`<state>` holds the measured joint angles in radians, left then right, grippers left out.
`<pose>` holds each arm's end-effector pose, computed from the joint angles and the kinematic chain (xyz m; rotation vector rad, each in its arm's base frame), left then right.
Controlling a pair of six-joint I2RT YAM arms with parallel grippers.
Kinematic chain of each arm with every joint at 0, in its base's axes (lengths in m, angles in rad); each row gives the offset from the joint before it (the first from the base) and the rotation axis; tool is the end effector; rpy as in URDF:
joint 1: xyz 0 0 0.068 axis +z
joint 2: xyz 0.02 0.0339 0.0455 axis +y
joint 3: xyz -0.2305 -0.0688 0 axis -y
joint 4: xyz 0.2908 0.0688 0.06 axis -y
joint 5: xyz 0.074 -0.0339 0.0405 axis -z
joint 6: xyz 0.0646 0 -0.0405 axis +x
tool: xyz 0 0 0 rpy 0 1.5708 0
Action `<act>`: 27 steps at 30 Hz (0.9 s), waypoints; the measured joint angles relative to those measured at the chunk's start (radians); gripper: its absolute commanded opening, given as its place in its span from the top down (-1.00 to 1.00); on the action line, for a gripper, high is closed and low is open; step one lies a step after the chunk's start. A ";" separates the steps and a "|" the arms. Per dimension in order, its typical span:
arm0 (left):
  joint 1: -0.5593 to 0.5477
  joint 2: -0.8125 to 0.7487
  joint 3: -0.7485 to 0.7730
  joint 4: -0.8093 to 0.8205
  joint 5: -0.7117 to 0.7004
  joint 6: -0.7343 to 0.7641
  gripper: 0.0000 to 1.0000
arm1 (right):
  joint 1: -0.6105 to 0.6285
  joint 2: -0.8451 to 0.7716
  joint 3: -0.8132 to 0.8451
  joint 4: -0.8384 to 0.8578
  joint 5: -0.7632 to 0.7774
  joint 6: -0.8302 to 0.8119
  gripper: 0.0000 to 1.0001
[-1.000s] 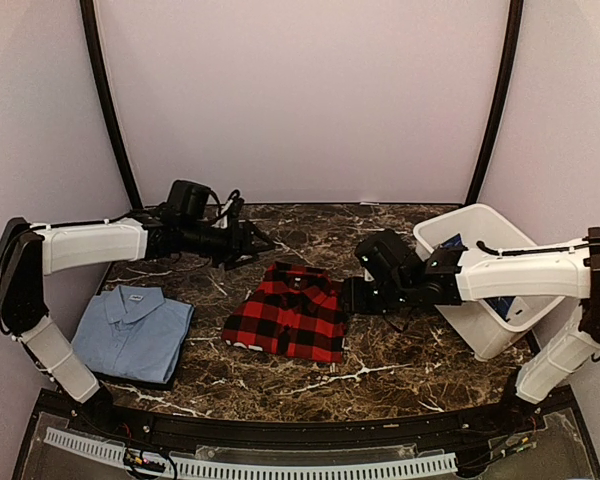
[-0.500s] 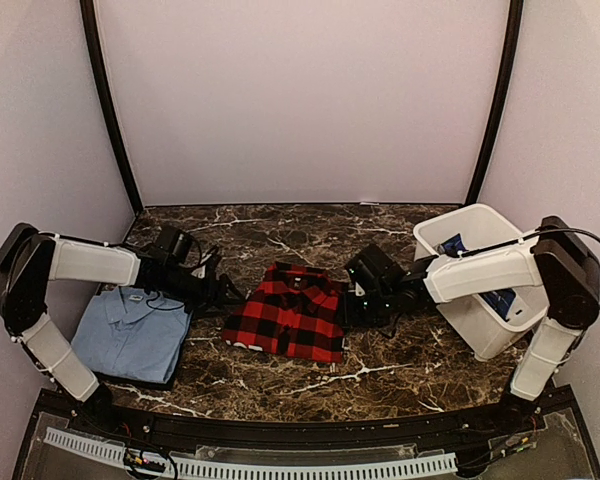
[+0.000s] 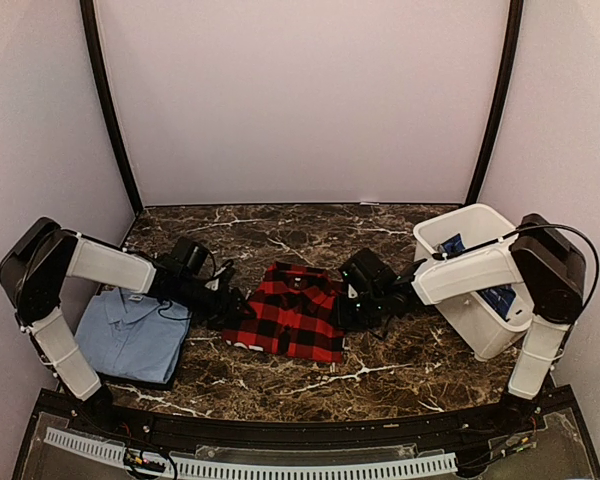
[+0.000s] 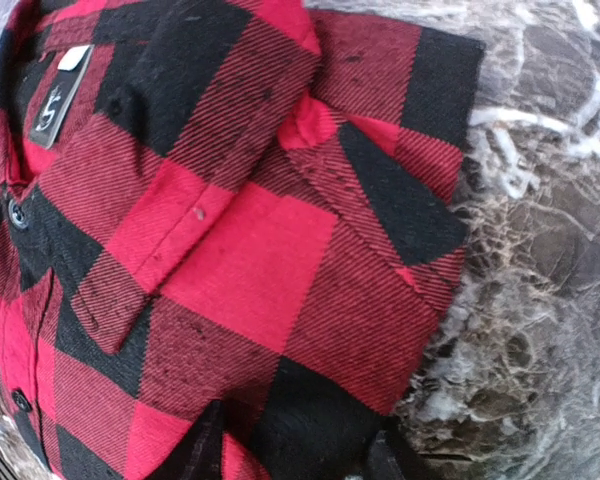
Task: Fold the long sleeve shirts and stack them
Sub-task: Smooth out the square-folded shirt at the center of the board.
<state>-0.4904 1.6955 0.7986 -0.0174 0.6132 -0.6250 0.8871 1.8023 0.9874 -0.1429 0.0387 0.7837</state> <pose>0.2952 -0.1997 0.0520 0.1070 2.6662 -1.1908 0.2519 0.3052 0.0541 -0.1204 2.6392 0.5857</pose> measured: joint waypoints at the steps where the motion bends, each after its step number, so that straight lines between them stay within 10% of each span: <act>1: -0.009 0.006 0.002 0.008 0.001 -0.013 0.00 | 0.000 0.005 0.003 0.004 -0.003 0.001 0.35; 9: -0.055 0.022 0.006 0.058 -0.017 -0.114 0.96 | -0.001 0.044 0.065 -0.036 -0.018 -0.019 1.00; 18: -0.094 -0.173 0.049 -0.012 -0.122 -0.129 0.99 | -0.001 0.025 0.172 -0.117 -0.021 -0.071 1.00; 23: -0.156 -0.266 0.023 -0.045 -0.201 -0.158 0.15 | -0.002 -0.050 0.137 -0.134 -0.021 -0.090 1.00; 27: -0.171 -0.261 -0.040 -0.060 -0.260 -0.176 -0.26 | -0.017 -0.095 0.035 -0.134 -0.028 -0.101 0.43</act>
<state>-0.6609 1.4345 0.7589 -0.0776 0.3534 -0.8013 0.8700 1.7073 1.0229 -0.2771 0.0105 0.6827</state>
